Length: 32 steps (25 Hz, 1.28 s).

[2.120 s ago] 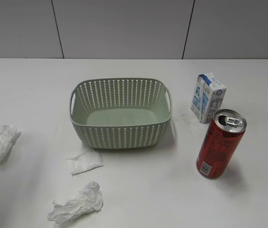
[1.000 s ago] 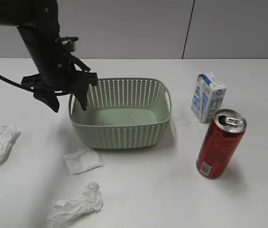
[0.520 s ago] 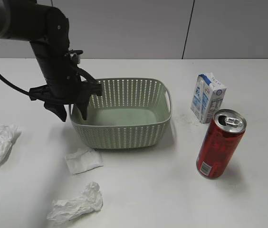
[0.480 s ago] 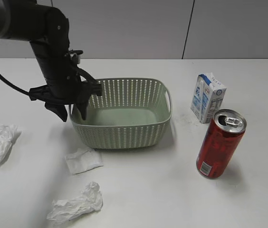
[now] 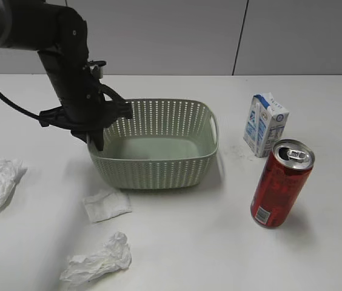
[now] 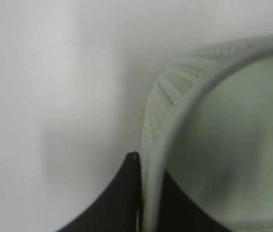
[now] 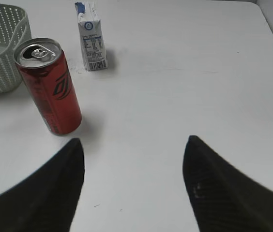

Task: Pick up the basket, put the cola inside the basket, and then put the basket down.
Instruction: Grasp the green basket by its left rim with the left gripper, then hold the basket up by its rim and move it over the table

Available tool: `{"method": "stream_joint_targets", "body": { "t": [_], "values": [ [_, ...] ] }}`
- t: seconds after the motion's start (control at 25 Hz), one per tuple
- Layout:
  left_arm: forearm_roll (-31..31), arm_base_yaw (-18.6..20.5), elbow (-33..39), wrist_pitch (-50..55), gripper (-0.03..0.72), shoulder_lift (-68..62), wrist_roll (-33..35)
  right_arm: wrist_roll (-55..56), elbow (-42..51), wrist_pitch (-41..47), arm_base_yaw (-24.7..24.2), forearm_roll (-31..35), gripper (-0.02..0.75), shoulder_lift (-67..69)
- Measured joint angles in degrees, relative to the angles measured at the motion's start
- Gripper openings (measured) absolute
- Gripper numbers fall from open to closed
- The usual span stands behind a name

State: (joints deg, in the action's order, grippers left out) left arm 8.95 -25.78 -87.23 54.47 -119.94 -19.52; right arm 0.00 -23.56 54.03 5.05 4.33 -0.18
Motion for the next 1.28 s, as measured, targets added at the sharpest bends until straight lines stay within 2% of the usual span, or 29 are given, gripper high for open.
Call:
{"method": "stream_joint_targets", "body": {
  "t": [0.28,0.4,0.48,0.6,0.76,1.0,1.16,1.28],
  "values": [
    [-0.03,0.0,0.0,3.63,-0.001,4.41,0.32,0.75,-0.06,-0.04,0.0,1.1,0.486,0.24],
    [-0.18,0.05,0.42,5.42,-0.001,5.77,0.7,0.85,-1.99,1.75,0.0,1.69,0.491,4.85],
    [0.64,0.05,2.73,4.71,-0.001,7.32,0.7,0.7,-4.41,3.38,0.0,3.3,0.531,10.28],
    [2.05,0.16,8.89,1.65,-0.001,10.93,1.05,0.0,-9.48,3.92,0.0,7.49,0.639,18.16],
    [2.12,0.24,16.65,-2.29,-0.001,16.72,1.22,-2.14,-15.21,4.04,0.0,11.14,0.657,28.24],
    [1.73,-0.13,21.88,-3.56,-0.001,17.94,1.34,-8.43,-22.78,4.31,0.77,15.64,0.658,46.16],
    [2.69,-2.45,22.36,-5.42,-0.001,17.94,1.34,-8.36,-28.05,3.9,5.73,15.45,0.658,56.7],
    [4.95,-3.8,22.36,-6.85,-0.001,17.94,1.34,-2.6,-30.45,1.9,13.3,9.86,0.658,63.97]
  ]
}}
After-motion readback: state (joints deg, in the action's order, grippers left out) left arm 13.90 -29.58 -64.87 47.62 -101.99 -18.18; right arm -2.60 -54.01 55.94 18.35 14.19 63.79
